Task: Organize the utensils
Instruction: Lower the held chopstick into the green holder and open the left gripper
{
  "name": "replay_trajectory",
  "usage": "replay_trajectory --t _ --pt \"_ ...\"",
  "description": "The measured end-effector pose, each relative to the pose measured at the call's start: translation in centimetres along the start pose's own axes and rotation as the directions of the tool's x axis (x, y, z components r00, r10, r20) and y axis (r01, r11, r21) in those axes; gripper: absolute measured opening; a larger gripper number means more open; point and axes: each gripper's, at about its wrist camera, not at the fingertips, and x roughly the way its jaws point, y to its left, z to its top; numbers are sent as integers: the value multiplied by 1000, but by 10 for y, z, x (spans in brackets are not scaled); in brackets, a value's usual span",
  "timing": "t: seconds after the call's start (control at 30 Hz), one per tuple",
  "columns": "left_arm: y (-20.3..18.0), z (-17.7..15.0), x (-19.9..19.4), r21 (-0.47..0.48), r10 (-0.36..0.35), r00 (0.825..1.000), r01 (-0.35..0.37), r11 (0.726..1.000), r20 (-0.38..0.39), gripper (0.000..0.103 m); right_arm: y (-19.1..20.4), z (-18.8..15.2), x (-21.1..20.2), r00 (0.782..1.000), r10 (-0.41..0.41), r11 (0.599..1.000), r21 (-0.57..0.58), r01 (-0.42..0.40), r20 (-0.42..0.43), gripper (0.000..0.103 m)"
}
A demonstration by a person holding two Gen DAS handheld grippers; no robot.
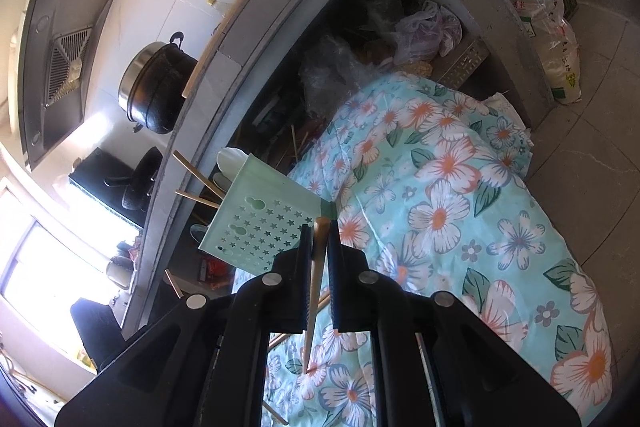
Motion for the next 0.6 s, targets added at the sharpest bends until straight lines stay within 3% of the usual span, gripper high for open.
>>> replay_trajectory --t 0.3,0.6 --pt "-4 12 -16 1 -24 999 24 1000 37 5 -9 2 -3 999 40 998 47 -40 -7 7" --pt "-3 47 -56 30 -37 987 33 999 157 5 -8 3 -6 999 45 998 45 -45 2 7"
